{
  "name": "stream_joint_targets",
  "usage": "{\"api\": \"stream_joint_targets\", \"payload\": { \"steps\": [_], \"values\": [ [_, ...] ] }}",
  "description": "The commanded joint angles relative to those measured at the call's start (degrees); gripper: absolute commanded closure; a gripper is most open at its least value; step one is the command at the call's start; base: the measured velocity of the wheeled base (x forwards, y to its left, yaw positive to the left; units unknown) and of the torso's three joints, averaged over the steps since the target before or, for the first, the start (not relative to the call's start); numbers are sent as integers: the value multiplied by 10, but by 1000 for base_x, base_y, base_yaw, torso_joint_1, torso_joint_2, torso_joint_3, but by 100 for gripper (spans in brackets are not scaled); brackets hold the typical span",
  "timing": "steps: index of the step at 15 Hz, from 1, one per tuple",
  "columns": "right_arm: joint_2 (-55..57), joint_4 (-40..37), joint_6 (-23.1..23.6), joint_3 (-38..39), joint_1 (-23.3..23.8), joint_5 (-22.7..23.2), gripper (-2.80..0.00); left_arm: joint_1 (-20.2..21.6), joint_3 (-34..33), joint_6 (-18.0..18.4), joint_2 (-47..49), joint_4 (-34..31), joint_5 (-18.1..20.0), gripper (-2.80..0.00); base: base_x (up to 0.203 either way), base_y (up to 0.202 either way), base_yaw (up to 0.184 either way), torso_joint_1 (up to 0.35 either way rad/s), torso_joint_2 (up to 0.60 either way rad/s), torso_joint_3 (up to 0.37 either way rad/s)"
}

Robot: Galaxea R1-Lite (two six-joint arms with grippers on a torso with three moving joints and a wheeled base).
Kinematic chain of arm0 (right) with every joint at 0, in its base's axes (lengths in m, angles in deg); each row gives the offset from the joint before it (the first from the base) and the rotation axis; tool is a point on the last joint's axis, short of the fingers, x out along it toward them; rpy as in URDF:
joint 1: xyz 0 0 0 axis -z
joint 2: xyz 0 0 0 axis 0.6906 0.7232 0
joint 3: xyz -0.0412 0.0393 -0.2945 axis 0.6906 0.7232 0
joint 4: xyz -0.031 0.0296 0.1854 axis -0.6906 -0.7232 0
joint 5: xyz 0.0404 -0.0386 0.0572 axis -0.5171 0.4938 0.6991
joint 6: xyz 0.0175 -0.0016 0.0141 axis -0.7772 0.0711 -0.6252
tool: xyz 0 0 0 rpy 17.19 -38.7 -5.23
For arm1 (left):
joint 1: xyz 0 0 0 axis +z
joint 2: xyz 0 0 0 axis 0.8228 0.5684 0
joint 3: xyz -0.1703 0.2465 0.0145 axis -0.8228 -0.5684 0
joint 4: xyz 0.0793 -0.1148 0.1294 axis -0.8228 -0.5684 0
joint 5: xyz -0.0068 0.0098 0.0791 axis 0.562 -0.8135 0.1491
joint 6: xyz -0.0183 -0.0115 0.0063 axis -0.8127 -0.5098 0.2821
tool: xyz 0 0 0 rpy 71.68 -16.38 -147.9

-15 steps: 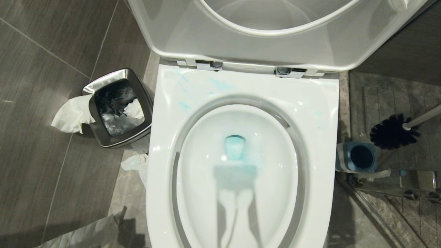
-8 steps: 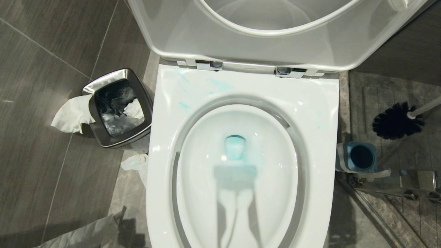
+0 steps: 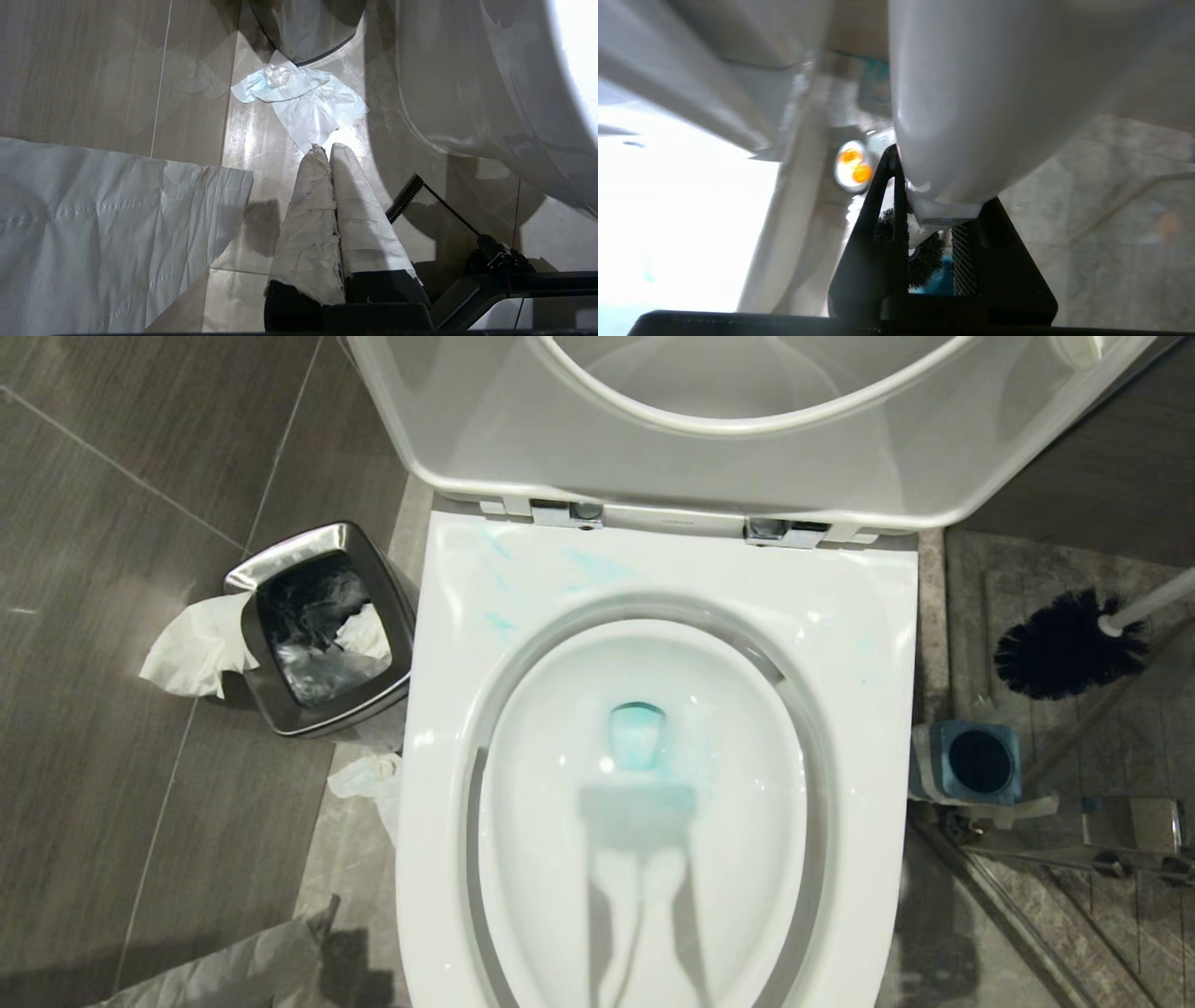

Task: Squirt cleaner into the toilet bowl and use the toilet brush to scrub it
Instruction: Scrub the toilet bowl

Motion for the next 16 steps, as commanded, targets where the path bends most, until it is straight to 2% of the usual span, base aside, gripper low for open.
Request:
{"api": "stream_joint_targets", "payload": {
  "steps": [1, 7, 16],
  "values": [
    [2, -18, 0, -25, -23, -2, 0, 0, 0, 0, 1, 0, 0, 0, 0, 0, 0, 2, 1, 102],
    [1, -61, 1, -66, -36, -2, 0, 0, 0, 0, 1, 0, 0, 0, 0, 0, 0, 3, 3, 187],
    [5, -75, 0, -67, -62, -4, 0, 0, 0, 0, 1, 0, 0, 0, 0, 0, 0, 1, 3, 200]
  ]
}}
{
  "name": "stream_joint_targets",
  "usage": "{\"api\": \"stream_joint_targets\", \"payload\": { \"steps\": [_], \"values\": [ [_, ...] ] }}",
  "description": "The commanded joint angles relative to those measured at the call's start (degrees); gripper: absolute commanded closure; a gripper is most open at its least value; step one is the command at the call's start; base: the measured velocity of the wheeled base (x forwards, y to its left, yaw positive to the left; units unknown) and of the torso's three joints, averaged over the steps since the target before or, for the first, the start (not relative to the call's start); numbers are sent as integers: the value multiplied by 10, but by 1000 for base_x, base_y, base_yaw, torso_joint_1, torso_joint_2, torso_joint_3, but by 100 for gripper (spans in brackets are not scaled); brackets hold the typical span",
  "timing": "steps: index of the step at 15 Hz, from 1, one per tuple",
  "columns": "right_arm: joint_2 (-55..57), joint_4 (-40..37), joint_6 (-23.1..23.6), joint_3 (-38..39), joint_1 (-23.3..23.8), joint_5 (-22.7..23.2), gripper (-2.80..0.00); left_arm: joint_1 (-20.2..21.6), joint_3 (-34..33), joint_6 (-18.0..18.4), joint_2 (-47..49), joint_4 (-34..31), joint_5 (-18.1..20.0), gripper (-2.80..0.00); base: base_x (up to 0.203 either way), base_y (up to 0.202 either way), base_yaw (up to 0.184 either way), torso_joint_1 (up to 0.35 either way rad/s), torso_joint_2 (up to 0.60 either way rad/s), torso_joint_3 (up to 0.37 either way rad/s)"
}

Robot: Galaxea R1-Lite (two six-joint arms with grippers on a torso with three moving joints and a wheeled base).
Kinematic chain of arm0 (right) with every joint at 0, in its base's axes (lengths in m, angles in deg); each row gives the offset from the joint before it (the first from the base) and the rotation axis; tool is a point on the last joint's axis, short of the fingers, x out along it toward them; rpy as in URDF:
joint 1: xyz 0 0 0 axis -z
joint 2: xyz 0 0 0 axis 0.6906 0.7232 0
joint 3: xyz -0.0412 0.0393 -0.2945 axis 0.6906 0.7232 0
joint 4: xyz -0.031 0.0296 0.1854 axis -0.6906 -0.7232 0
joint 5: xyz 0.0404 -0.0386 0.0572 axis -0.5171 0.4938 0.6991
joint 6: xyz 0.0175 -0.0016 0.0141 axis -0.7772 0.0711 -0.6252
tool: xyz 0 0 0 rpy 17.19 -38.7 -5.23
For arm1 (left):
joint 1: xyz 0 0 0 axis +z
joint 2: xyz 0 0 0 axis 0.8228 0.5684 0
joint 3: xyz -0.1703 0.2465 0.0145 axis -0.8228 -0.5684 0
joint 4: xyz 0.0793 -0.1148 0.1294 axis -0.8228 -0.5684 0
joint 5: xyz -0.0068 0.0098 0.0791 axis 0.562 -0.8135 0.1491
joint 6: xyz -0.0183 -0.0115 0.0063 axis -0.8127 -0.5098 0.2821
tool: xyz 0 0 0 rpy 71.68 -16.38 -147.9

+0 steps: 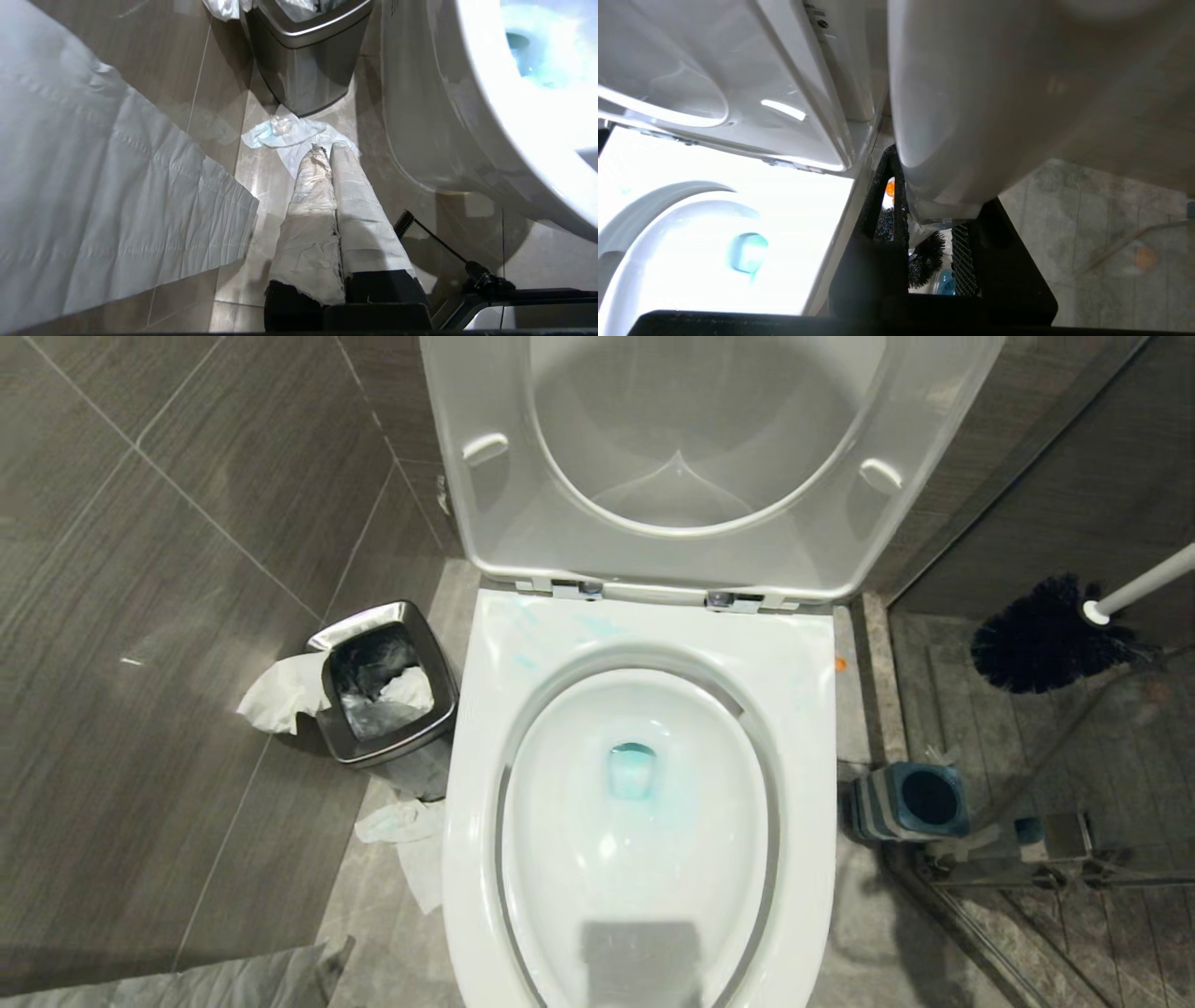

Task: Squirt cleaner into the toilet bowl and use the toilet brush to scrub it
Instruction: Scrub the toilet bowl

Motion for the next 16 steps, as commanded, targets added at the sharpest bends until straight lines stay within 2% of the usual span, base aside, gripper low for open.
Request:
{"api": "stream_joint_targets", "payload": {
  "steps": [1, 3, 4, 8, 10, 13, 16],
  "values": [
    [4, -6, 0, -1, -5, 0, 0, 0, 0, 0, 1, 0, 0, 0, 0, 0, 0, 5, -3, 200],
    [10, -7, 0, -1, -23, -29, 0, 0, 0, 0, 1, 0, 0, 0, 0, 0, 0, 3, 4, 204],
    [13, -6, 1, -1, -53, -54, 0, 0, 0, 0, 1, 0, 0, 0, 0, 0, 0, 6, 0, 203],
    [37, -1, 1, -2, -239, -215, 0, 0, 0, 0, 1, 0, 0, 0, 0, 0, 0, -2, -1, 203],
    [67, 5, 0, -7, -309, -291, 0, 0, 0, -2, 1, 1, 0, 0, 0, 0, 0, -2, 2, 205],
    [105, 62, 3, -11, -322, -322, 0, 0, 0, -2, 1, 1, 0, 0, 0, 0, 0, 6, 0, 170],
    [113, 63, 3, -10, -329, -325, 0, 0, 0, -2, 1, 1, 0, 0, 0, 0, 0, 3, 1, 35]
  ]
}}
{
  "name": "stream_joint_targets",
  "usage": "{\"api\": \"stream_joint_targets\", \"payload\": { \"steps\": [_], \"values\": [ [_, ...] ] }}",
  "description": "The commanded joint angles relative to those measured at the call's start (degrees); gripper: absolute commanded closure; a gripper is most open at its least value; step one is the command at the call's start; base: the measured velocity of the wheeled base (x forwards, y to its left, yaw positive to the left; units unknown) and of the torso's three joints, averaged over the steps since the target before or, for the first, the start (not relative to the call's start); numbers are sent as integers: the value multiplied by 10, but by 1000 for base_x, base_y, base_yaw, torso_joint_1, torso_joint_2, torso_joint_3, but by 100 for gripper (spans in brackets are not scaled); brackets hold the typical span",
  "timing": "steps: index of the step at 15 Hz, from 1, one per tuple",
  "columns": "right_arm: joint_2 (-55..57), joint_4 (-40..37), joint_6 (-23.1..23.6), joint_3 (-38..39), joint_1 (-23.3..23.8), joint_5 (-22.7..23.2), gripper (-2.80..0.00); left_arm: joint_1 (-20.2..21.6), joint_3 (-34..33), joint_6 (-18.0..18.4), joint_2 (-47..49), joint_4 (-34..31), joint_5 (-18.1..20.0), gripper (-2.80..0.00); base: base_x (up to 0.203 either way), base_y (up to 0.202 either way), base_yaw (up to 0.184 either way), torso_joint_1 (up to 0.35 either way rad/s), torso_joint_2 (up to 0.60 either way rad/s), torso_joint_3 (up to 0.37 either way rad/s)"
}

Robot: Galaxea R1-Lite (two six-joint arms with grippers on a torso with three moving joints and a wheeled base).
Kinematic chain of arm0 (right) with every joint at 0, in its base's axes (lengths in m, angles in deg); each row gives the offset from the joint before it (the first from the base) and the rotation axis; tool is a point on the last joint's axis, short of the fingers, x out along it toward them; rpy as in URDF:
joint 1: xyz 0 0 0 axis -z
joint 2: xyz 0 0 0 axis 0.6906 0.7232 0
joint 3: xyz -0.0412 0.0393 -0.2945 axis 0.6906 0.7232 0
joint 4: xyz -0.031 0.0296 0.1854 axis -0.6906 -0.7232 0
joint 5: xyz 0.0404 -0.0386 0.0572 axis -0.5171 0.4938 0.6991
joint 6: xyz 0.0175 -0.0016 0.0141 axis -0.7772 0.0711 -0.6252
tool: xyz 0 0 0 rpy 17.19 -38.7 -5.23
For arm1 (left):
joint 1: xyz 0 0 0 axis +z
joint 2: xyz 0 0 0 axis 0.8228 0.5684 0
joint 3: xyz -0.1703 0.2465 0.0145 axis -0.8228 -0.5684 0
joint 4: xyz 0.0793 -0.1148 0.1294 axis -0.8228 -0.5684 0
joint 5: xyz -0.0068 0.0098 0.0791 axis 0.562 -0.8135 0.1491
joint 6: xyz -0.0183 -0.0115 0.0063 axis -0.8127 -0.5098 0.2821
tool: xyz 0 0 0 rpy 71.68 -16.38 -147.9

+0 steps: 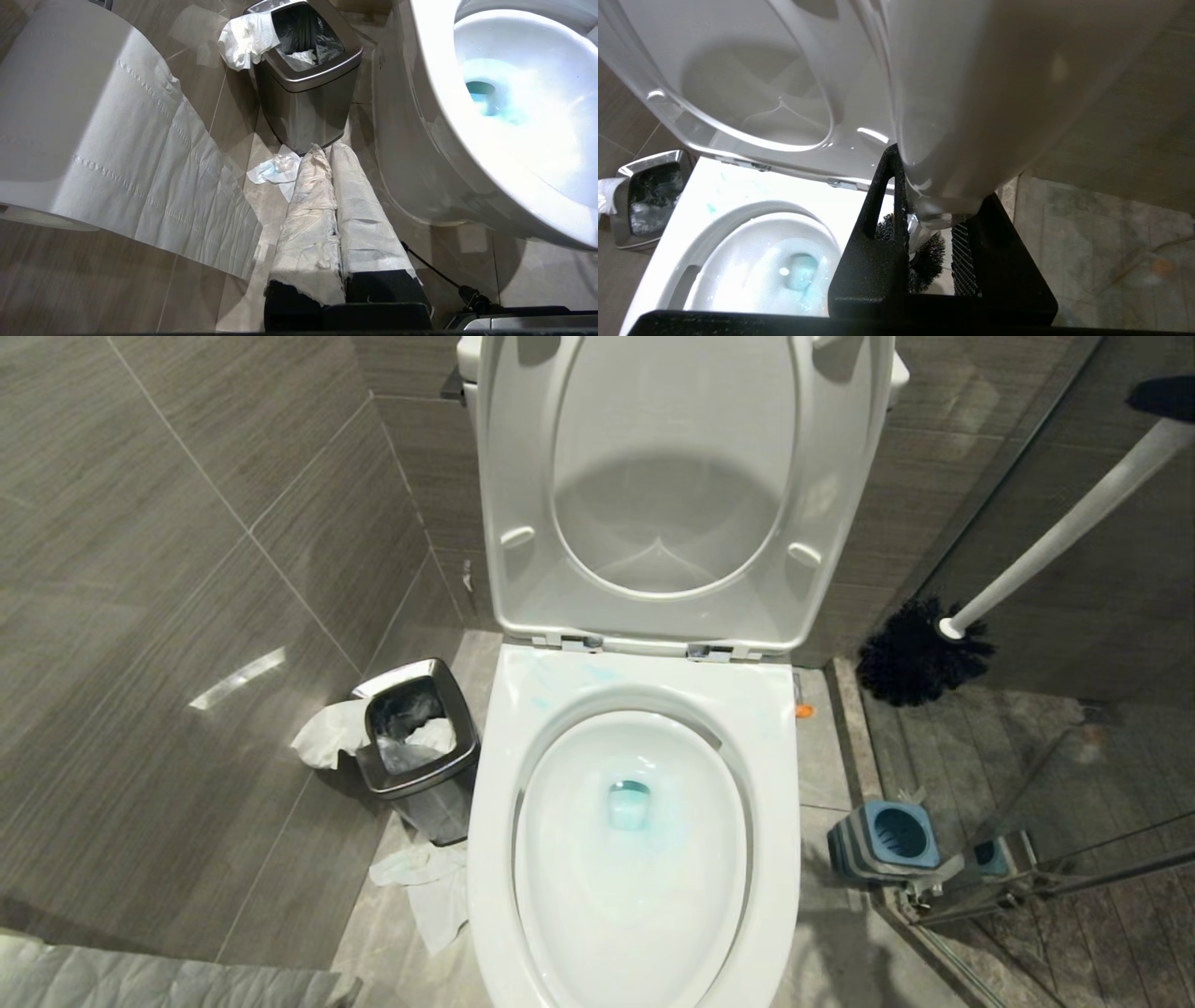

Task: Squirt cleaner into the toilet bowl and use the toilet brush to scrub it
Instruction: Scrub the toilet bowl

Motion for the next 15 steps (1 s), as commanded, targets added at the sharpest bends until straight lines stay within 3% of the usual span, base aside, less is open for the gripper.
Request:
{"api": "stream_joint_targets", "payload": {
  "steps": [1, 11, 15],
  "values": [
    [17, 0, -1, 1, -4, -2, 0, 0, 0, 0, 1, 0, 0, 0, 0, 0, 0, 0, 0, 0],
    [63, -5, -29, 4, -80, -2, 0, 0, 0, 1, 1, 0, 0, 0, 0, 0, 0, 0, 0, 0],
    [119, -68, -34, -58, -86, -3, 0, 0, 0, 0, 1, 0, 0, 0, 0, 0, 0, 0, 0, 0]
  ]
}}
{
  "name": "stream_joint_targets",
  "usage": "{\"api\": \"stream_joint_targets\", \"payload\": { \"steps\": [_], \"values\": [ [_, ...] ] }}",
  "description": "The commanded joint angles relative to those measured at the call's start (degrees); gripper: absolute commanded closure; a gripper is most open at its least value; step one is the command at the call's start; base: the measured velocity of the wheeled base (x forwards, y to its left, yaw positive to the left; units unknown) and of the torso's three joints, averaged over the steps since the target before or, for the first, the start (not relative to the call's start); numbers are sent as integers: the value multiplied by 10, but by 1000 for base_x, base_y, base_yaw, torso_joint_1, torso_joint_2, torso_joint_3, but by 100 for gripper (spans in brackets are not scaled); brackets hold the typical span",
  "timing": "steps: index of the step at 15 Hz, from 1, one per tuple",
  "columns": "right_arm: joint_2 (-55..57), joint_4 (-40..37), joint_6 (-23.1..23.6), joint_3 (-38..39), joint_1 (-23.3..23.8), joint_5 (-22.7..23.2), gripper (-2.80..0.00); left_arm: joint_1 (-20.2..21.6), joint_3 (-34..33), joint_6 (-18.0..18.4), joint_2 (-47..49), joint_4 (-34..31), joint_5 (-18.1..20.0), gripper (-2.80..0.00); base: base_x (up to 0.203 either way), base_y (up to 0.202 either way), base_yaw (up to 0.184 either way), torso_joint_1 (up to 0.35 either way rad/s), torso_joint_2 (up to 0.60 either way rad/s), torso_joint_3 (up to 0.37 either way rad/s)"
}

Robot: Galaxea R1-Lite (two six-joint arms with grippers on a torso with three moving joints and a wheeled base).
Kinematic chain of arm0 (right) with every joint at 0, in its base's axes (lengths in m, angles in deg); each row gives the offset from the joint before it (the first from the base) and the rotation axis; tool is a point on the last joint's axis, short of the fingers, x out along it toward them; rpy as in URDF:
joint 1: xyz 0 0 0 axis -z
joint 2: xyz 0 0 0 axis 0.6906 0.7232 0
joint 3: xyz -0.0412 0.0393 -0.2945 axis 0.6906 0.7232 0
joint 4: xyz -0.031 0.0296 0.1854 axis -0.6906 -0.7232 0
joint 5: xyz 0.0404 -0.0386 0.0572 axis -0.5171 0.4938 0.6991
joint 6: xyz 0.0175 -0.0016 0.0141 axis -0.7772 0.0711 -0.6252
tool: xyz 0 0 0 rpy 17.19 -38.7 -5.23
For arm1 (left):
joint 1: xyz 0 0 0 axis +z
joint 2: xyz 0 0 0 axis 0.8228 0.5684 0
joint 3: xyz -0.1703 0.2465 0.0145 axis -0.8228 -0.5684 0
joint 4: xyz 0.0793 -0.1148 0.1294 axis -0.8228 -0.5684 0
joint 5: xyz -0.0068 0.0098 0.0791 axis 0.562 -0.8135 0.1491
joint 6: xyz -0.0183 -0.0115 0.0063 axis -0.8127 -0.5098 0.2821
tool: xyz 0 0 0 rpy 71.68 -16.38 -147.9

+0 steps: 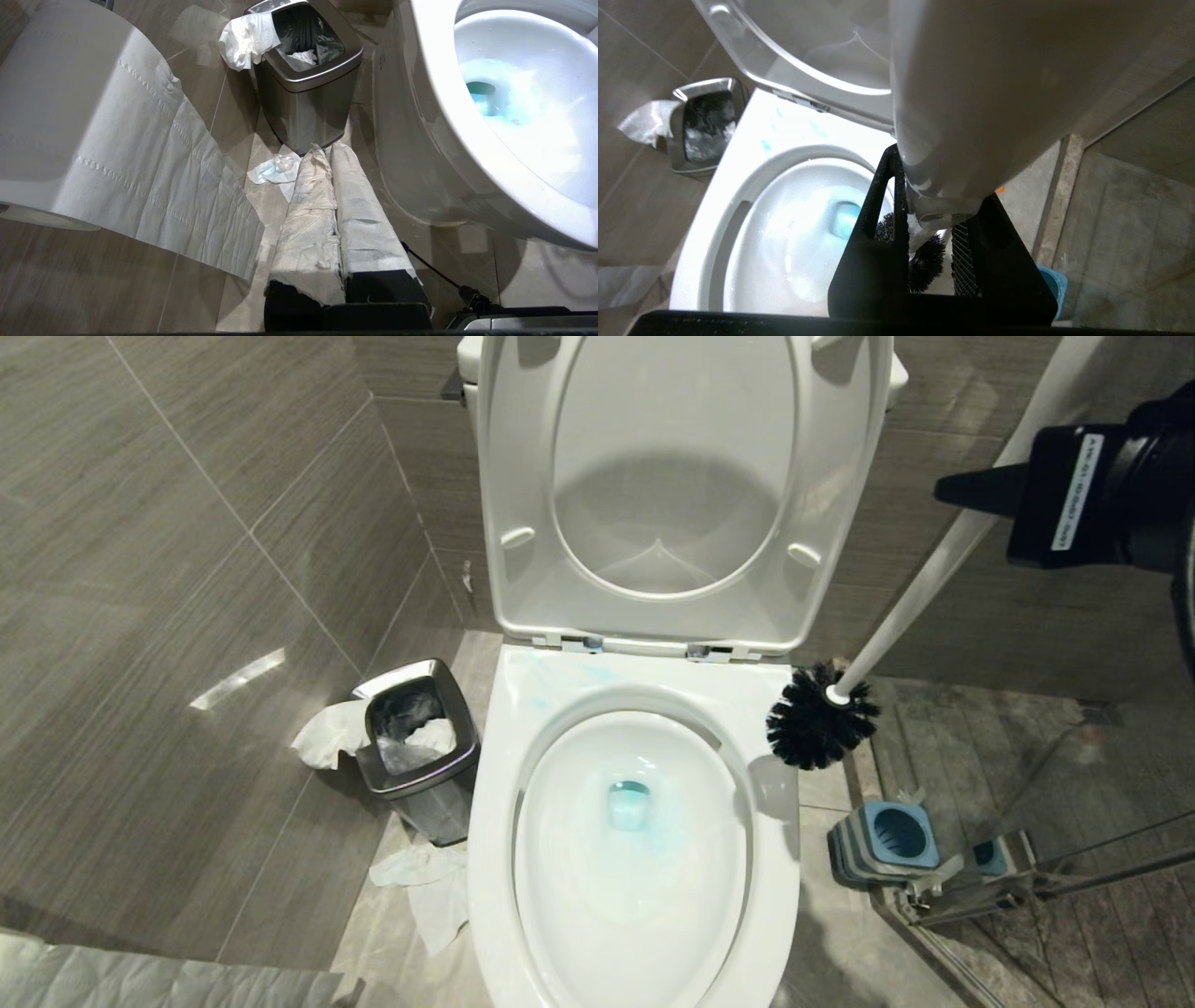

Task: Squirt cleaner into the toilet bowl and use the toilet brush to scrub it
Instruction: Scrub the toilet bowl

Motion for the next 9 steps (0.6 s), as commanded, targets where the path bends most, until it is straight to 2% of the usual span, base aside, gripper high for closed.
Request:
{"api": "stream_joint_targets", "payload": {
  "steps": [1, 5, 9],
  "values": [
    [52, -44, -7, -58, -5, -3, 0, 0, 0, 0, 1, 0, 0, 0, 0, 0, 0, 0, 0, 0],
    [123, -140, -28, -165, -25, -9, 0, 0, 0, 0, 1, 0, 0, 0, 0, 0, 0, 0, 0, 0],
    [175, -166, -58, -199, -67, -9, 0, 0, 0, 0, 1, 0, 0, 0, 0, 0, 0, 0, 0, 0]
  ]
}}
